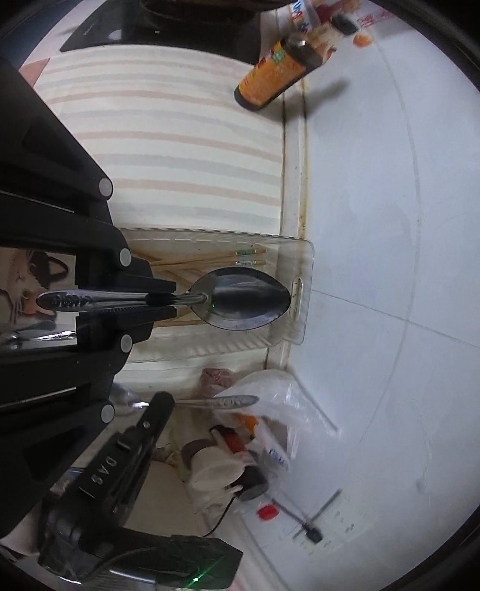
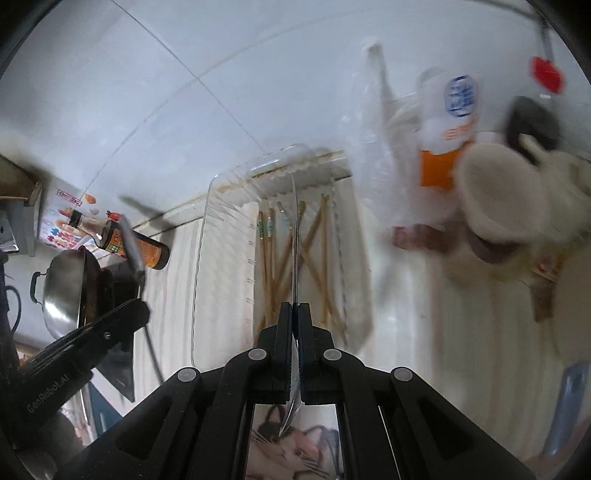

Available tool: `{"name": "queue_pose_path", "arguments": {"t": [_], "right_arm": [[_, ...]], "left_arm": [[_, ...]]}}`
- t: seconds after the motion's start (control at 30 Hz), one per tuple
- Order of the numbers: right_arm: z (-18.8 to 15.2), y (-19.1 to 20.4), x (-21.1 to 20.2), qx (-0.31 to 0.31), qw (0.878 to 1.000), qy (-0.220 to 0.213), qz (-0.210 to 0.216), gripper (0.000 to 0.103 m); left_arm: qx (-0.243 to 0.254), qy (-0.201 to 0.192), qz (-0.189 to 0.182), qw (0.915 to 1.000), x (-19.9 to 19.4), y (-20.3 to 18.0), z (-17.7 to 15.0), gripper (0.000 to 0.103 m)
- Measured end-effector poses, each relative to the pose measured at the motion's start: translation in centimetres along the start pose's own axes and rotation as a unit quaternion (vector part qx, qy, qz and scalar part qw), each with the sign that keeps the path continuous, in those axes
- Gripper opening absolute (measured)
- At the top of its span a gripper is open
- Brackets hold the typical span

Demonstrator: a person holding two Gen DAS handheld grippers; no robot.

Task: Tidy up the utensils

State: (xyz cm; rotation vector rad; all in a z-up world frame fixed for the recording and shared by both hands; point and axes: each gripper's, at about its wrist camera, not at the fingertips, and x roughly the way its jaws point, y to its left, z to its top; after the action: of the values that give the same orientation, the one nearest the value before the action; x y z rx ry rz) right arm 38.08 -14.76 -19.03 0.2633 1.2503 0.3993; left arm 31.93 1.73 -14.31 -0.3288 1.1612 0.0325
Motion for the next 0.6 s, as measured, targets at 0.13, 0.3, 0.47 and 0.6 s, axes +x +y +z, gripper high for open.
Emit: {"name": "queue_pose_path", "arguments": {"t": [0.13,0.3,0.47,0.6], "right_arm": [[1.8,0.3,3.2,-0.009,0.999,0.03,-0.012,0.003],[2.0,-0.2,4.1,-0.008,0.999,0.044,-0.014,0.017],[0.2,-1.7,1.8,-0.004,0.999,0.019,-0.035,0.029],[-3.8,-3.0,0.0,-0.012,0.997,0.02,-0.07,0.05]], "left_arm": [[-0.014,0.033,-0.003,0.9994,2.6,0.6,1.8,0.005],[-0.023,0.025,0.017,0.9993,2.5,1.6,1.5,0.008],[-0.03,-0.007,0.095,0.995,0.7,3.2,-0.7,0.047],[-0.025,-0.046,0.16,0.9858,-0.8,5.1,-4.8,0.073]]}}
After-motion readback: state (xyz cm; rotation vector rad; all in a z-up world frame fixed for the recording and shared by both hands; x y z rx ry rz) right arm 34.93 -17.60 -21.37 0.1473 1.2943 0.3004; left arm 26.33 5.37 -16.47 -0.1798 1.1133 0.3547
